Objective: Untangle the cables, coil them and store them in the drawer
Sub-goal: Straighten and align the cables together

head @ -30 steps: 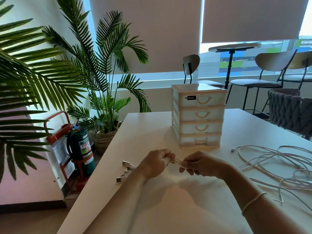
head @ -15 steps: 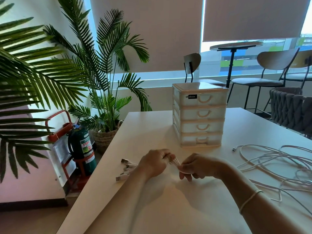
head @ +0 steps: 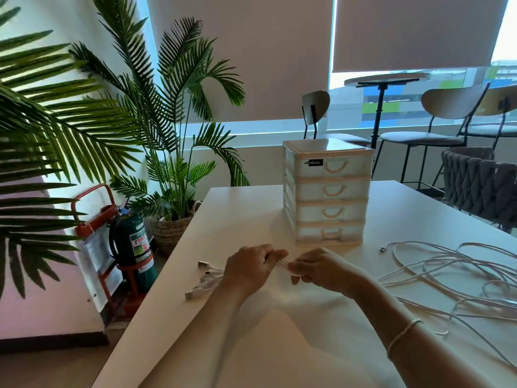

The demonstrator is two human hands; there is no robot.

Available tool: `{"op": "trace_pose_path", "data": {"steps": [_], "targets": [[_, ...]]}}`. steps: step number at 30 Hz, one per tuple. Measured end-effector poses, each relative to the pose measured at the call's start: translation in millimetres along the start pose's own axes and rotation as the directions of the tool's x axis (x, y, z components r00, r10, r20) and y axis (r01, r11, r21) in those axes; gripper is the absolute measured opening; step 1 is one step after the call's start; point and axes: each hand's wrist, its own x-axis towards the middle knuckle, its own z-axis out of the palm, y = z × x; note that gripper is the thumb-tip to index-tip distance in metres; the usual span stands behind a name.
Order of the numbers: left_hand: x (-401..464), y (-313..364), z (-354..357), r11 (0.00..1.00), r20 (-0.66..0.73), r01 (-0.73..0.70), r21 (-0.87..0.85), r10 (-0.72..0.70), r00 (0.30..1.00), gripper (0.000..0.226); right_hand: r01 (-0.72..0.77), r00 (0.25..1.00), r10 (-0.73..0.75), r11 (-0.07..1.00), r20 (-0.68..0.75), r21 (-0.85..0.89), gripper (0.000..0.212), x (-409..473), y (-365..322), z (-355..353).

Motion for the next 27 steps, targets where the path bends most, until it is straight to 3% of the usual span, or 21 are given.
{"op": "trace_pose_path", "data": {"steps": [5,10,14,19,27], "targets": [[1.8,-1.6,1.8,0.997,-0.03,0.019,-0.075,-0.022,0.999,0.05,0.016,0.999,-0.012,0.995,0.044,-0.096,0.032,-1.3,0.0,1.3],[5.5,-4.3,2.4,0.972,0.089,-0.063,-0.224,0.085,0.992,0.043,0.076,0.96,-0.069,0.997,-0.272,0.016,0.036,8.0,5.6,-0.7],[5.2,-6.4,4.0,0.963,0.137,-0.061,-0.264,0.1,0.986,0.042,0.118,0.941,-0.125,0.992,-0.313,-0.043,0.039,10.6,11.1,-0.3],[3.8,-9.3,-14.8,0.996,0.306,-0.084,-0.04,0.092,0.948,0.032,0.097,0.946,-0.152,0.975,-0.287,-0.199,0.04,15.1,18.4,-3.6],[6.6,-47.4,-44.4,0.986,0.481,0.036,0.163,-0.111,0.87,0.021,0.041,0.974,-0.119,0.93,-0.194,-0.365,0.03,16.7,20.1,1.2]]}}
